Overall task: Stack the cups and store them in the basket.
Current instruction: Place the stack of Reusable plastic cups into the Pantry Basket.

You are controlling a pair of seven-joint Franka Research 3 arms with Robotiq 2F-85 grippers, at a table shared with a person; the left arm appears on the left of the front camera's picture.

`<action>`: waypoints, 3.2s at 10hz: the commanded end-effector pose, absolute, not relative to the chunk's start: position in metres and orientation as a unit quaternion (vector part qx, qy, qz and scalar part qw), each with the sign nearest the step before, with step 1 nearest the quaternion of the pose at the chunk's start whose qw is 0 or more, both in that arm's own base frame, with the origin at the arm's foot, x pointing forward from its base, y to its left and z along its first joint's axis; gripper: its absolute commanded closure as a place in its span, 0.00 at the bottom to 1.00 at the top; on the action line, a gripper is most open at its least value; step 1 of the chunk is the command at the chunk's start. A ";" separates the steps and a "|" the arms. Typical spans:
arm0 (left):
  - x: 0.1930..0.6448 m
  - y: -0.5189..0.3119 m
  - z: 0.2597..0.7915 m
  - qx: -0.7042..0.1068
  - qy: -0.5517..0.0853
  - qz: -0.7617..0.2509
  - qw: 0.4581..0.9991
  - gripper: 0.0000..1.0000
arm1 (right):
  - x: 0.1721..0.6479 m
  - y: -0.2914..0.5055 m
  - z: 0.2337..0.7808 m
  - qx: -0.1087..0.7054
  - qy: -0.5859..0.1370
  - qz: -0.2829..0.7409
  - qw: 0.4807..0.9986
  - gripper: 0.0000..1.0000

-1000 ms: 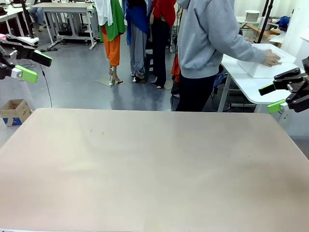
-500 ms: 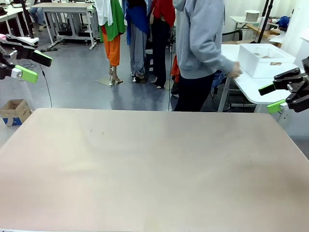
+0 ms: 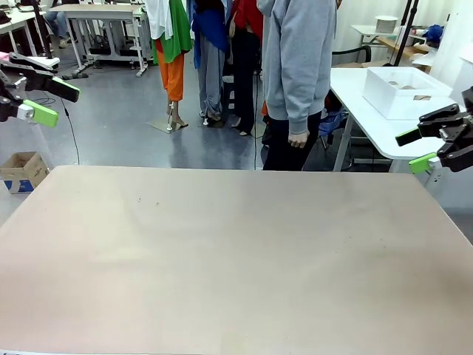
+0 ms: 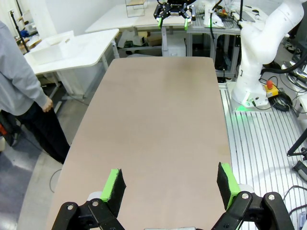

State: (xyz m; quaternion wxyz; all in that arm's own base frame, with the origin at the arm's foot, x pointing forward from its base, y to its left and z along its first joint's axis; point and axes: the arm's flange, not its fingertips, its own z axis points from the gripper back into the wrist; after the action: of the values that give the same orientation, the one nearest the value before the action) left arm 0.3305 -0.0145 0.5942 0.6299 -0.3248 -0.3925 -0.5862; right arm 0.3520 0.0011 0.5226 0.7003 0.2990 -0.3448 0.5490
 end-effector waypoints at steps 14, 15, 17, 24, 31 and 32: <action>0.332 -0.015 0.596 -0.332 -0.400 -0.585 0.623 0.00 | 0.351 0.003 0.524 0.306 -0.350 0.540 0.702 0.00; 0.332 -0.015 0.596 -0.332 -0.400 -0.585 0.623 0.00 | 0.351 0.003 0.524 0.306 -0.350 0.540 0.702 0.00; 0.332 -0.015 0.596 -0.332 -0.400 -0.585 0.623 0.00 | 0.351 0.003 0.524 0.306 -0.350 0.540 0.702 0.00; 0.332 -0.015 0.596 -0.332 -0.400 -0.585 0.623 0.00 | 0.351 0.003 0.524 0.306 -0.350 0.540 0.702 0.00; 0.332 -0.015 0.596 -0.332 -0.400 -0.585 0.623 0.00 | 0.351 0.003 0.524 0.306 -0.350 0.540 0.702 0.00; 0.332 -0.015 0.596 -0.332 -0.400 -0.585 0.623 0.00 | 0.351 0.003 0.524 0.306 -0.350 0.540 0.702 0.00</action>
State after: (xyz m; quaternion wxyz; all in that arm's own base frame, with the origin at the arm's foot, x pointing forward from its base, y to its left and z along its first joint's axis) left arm 0.3305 -0.0144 0.5942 0.6299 -0.3248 -0.3925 -0.5862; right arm 0.3520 0.0011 0.5226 0.7003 0.2990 -0.3448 0.5490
